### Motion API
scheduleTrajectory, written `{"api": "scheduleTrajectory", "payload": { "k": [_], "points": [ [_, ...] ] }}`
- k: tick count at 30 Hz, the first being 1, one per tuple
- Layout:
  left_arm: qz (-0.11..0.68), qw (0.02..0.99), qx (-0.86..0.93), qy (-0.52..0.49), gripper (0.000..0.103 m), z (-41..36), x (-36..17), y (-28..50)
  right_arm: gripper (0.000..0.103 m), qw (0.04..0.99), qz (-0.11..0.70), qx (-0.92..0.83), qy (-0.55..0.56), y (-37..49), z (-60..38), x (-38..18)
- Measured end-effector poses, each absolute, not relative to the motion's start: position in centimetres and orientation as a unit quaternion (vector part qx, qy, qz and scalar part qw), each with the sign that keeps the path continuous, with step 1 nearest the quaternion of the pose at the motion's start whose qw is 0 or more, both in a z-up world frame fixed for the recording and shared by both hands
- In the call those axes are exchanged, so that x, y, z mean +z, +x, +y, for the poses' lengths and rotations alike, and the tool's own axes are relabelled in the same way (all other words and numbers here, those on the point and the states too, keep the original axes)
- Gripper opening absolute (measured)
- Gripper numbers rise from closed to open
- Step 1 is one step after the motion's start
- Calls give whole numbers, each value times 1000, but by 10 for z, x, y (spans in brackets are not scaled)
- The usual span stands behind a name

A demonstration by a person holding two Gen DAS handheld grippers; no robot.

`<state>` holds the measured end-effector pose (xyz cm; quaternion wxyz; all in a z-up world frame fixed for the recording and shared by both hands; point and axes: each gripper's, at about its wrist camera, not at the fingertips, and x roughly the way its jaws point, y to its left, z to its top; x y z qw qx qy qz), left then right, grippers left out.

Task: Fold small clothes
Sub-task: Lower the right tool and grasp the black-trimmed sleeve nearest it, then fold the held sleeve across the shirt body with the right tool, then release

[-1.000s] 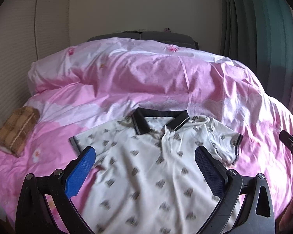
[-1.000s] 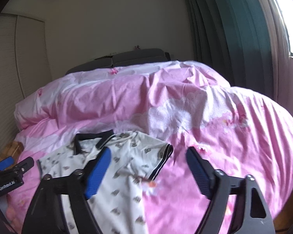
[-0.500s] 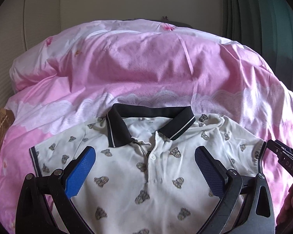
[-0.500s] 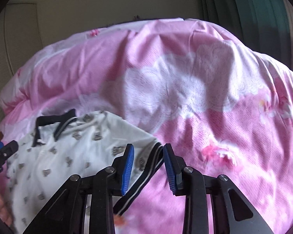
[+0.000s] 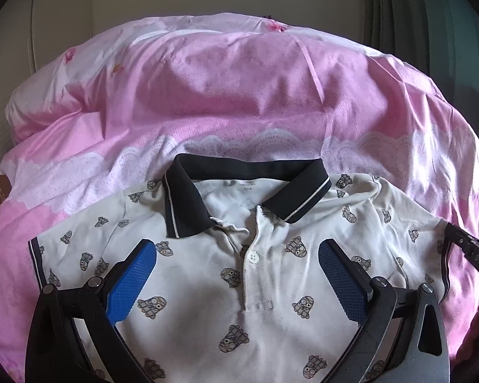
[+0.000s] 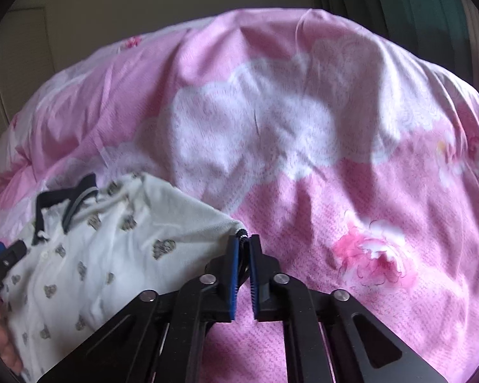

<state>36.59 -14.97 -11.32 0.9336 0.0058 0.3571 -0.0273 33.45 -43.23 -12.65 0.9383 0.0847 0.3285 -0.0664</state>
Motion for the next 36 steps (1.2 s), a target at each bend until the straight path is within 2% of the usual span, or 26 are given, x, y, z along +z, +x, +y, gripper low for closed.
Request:
{"api": "scheduleTrajectory", "payload": {
  "k": [11,18,25,31,36],
  "points": [
    [345,938,-18,-14,103,-114,-87,360,6,951,306,-15,50,323,-368,-58],
    [343,938,-15,-35,103,-86,-75,356,6,948,313,33,42,327,-303,-49],
    [343,938,1,-44,103,-59,-71,357,6,932,357,50,38,355,-250,-91],
    [355,934,-7,-43,103,-57,-76,360,6,911,405,44,65,379,-239,-142],
    [360,932,-13,-34,103,-62,-81,363,8,908,408,52,86,380,-243,-155]
  ]
}}
